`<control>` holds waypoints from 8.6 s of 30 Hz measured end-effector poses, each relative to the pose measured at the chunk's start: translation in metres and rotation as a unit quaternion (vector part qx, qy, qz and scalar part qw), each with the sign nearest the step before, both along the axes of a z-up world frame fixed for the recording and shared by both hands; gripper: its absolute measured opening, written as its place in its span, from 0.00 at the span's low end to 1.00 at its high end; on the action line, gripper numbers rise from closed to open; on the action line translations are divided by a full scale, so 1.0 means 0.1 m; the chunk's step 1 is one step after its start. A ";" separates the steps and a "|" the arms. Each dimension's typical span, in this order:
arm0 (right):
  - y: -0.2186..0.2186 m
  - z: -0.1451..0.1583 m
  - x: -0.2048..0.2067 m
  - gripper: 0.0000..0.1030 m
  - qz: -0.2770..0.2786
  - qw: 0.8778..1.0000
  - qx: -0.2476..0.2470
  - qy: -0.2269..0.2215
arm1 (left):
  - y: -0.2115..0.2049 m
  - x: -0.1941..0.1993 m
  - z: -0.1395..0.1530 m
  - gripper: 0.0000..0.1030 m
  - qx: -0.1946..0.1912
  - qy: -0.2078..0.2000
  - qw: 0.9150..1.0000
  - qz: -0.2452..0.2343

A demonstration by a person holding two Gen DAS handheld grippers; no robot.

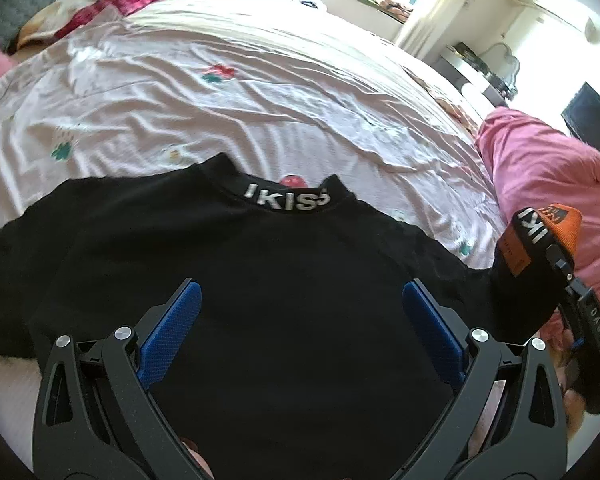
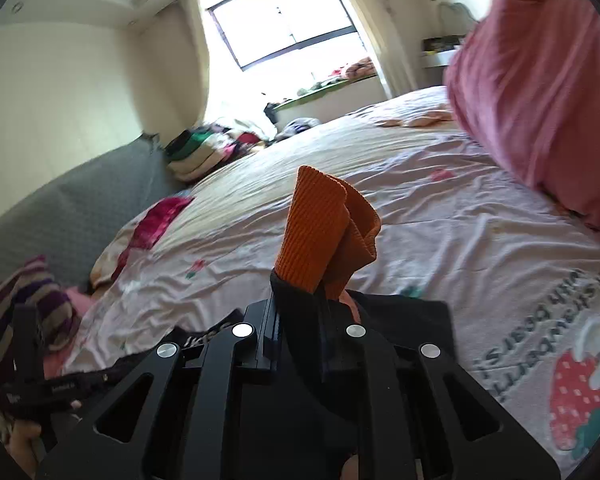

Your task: Fold small clothes

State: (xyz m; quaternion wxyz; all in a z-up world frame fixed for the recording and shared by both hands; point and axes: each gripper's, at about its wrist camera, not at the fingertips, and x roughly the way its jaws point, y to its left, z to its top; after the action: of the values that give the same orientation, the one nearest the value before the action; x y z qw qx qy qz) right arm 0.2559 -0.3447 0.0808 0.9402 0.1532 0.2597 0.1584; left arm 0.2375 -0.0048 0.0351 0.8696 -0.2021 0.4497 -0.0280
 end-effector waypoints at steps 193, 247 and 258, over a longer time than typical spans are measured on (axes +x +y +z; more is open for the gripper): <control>3.56 -0.43 -1.15 0.95 0.303 0.940 -0.145 0.058 | 3.49 -2.12 -0.64 0.60 -0.005 -0.016 0.919 0.395; 1.57 -0.31 -1.02 0.95 0.036 0.994 -0.081 0.071 | 1.42 -1.22 0.37 0.04 -0.097 -0.189 0.975 0.071; 1.18 -0.37 -0.99 0.95 -0.014 0.995 -0.058 0.083 | 1.01 -0.98 0.10 0.04 -0.094 -0.140 0.986 0.008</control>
State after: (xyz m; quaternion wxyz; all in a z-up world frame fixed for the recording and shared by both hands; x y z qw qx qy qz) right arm 0.1565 -0.2268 0.0441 0.9250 0.1149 0.3431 0.1163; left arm 0.1394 0.0958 0.0453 0.9013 -0.2810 0.3169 -0.0913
